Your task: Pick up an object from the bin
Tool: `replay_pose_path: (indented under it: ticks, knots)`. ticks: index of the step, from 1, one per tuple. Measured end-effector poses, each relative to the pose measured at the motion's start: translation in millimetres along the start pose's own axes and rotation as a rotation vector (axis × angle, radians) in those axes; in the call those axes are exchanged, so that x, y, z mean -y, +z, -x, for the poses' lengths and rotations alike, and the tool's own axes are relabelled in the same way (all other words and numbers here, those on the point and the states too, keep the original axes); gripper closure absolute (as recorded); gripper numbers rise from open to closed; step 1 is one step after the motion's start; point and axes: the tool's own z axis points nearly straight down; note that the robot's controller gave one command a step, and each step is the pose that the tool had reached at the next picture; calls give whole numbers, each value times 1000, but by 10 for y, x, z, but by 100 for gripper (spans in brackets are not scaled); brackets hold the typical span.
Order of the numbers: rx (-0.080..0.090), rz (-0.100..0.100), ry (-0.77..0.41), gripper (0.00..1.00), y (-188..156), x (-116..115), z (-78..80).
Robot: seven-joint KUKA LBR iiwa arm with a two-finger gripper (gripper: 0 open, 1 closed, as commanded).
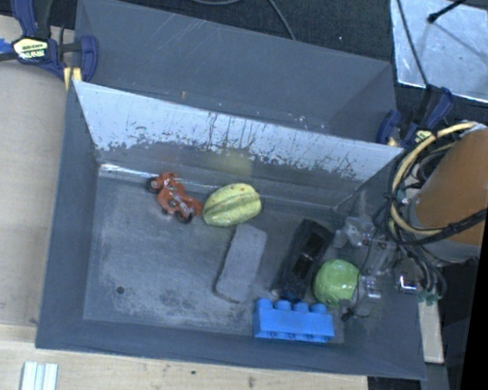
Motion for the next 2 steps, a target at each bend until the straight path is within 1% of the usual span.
replay_pose_path:
  ticks: [1,2]
  knots:
    - [9,-1,-3,0,-44,-4,19]
    - [10,-2,-73,0,623,-161,-96]
